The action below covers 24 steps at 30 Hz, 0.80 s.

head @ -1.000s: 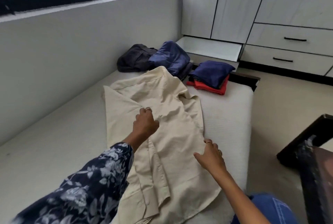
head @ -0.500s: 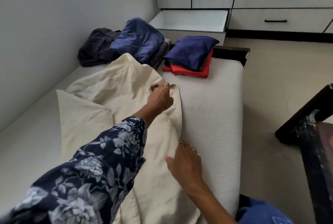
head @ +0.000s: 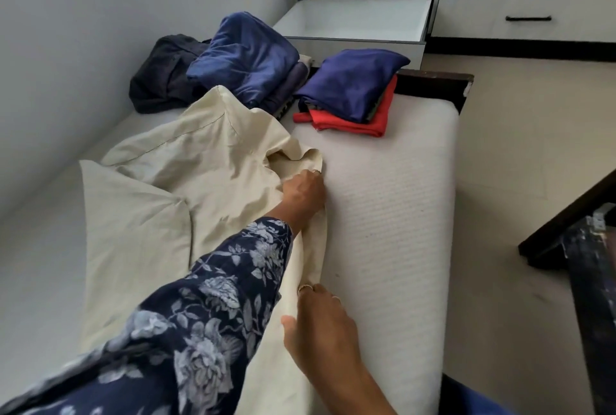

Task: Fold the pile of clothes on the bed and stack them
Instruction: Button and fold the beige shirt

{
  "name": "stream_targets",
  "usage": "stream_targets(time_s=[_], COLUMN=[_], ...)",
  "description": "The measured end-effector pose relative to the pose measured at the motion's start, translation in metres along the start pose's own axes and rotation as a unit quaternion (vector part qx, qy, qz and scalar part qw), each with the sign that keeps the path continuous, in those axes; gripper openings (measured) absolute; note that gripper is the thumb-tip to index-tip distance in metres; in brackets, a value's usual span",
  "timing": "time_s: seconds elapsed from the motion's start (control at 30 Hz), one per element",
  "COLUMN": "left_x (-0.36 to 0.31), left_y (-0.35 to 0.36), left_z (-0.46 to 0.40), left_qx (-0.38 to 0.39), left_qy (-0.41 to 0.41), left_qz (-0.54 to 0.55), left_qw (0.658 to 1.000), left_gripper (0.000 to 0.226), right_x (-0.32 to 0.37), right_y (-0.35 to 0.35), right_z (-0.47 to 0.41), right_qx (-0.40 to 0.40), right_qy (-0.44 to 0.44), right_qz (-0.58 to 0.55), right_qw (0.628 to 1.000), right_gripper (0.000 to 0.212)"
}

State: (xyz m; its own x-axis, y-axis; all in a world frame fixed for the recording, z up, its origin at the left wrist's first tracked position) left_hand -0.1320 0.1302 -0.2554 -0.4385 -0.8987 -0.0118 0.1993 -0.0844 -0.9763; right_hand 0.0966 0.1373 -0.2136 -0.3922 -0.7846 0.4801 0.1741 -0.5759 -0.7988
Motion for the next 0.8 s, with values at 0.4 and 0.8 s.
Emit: stream_targets(time_s=[0.4, 0.8], left_x=[0.087, 0.253], left_y=[-0.163, -0.072], left_z=[0.02, 0.141], left_qx=[-0.316, -0.214], left_qy=[-0.121, -0.364], left_qz=[0.756, 0.564], left_qw=[0.559, 0.71], left_gripper=[0.033, 0.071], right_x=[0.018, 0.018], right_y=[0.006, 0.025], right_z=[0.006, 0.002], right_qx=[0.168, 0.168], right_qy=[0.028, 0.081], right_qz=[-0.028, 0.035], right_qw=[0.985, 0.982], right_gripper=[0.037, 0.054])
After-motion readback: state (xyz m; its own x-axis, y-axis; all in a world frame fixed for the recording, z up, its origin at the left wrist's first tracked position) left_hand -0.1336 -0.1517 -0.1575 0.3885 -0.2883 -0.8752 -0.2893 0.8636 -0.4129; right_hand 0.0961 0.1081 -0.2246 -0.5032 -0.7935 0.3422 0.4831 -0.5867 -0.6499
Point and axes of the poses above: each hand's wrist, its own z-axis away from the middle knuckle, its own y-axis out of the palm, x = y × z, the point moved 3 cm from there along -z, towards the middle knuckle, and after that the axes turned 14 degrees about y, right-handed, at the moved point
